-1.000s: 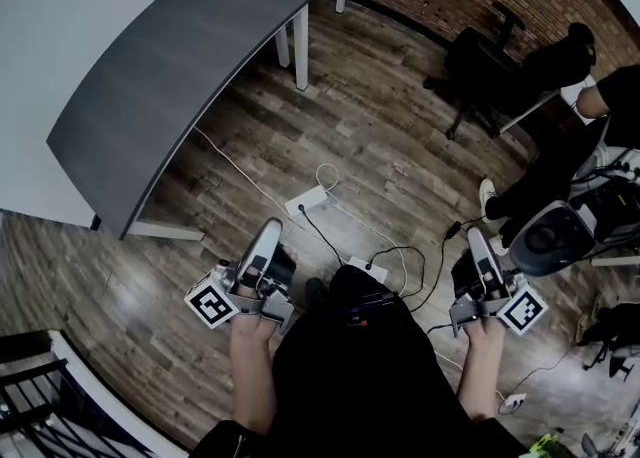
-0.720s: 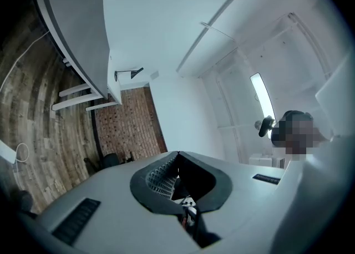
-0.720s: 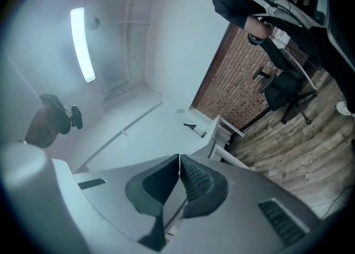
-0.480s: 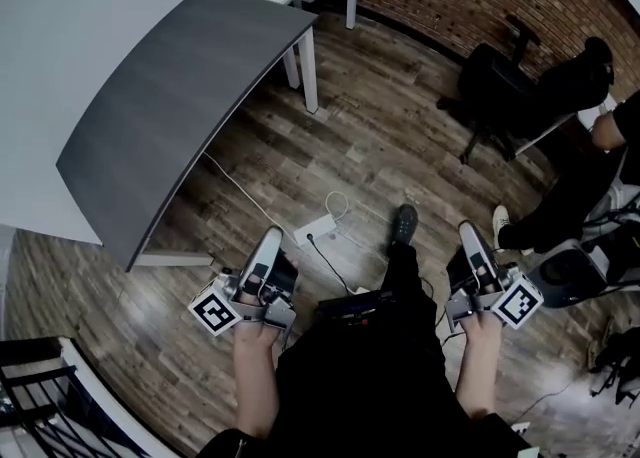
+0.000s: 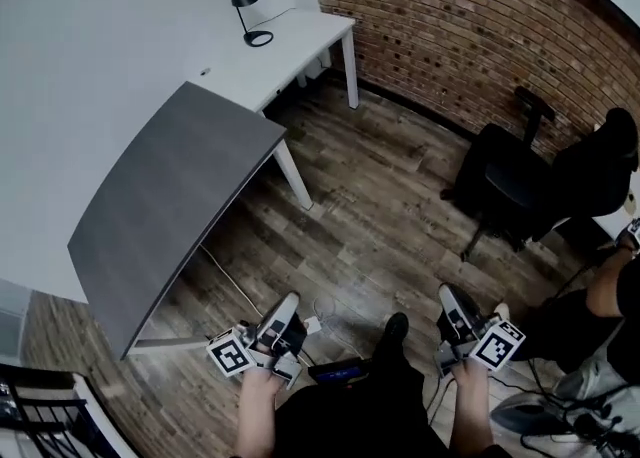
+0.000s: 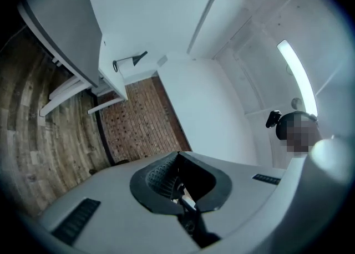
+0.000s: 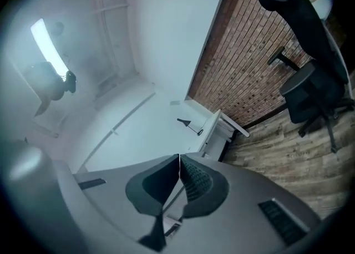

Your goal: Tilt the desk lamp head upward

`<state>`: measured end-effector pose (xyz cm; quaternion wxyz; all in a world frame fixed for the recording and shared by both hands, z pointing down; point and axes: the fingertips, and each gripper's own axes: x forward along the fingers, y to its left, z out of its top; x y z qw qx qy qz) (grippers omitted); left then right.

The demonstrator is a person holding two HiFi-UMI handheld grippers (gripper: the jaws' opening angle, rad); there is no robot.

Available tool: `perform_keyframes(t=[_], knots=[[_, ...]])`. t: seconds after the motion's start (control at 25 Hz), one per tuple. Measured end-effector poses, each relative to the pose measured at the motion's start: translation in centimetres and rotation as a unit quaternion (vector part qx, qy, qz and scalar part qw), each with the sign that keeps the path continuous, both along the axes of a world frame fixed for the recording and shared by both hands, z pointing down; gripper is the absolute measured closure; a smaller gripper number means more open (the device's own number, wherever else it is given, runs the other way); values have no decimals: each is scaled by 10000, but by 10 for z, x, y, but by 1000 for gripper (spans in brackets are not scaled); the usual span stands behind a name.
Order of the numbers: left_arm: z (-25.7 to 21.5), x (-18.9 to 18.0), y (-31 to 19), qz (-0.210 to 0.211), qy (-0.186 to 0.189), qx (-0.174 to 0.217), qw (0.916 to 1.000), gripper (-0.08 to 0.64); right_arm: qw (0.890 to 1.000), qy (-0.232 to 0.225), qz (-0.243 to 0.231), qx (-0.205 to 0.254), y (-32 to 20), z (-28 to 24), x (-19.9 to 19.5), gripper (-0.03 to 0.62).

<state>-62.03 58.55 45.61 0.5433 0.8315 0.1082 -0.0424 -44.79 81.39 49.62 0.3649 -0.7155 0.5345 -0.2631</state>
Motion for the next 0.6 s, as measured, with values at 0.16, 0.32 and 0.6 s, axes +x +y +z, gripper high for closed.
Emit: perform_keyframes(t=[0.16, 0.32, 0.6], knots=[[2, 79, 21, 151, -243, -39, 9996, 551, 9999, 11, 40, -131, 19, -7, 87, 578], [6, 131, 37, 235, -392, -32, 9990, 550, 9998, 83, 99, -121, 29, -16, 136, 578], [-7, 181, 32, 324, -198, 8, 9993, 550, 10000, -32, 6, -52, 15, -22, 140, 578]])
